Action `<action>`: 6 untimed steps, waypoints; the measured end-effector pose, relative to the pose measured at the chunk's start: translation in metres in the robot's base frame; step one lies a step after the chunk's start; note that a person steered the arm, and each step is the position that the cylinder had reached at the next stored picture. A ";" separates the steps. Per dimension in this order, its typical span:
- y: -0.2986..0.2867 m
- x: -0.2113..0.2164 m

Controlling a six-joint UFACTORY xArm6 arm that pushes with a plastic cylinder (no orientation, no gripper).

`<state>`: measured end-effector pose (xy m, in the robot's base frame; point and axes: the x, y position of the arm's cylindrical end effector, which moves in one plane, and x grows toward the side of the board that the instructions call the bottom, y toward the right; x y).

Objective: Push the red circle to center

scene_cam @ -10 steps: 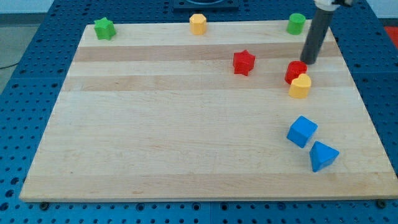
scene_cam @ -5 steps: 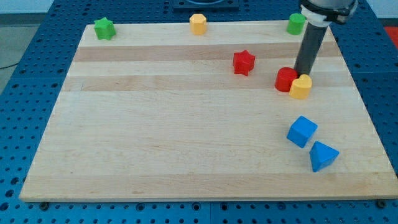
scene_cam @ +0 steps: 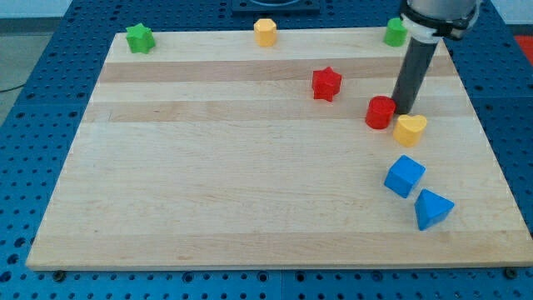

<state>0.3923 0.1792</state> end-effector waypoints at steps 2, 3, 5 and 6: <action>-0.016 0.028; -0.017 0.030; -0.030 0.030; -0.045 0.030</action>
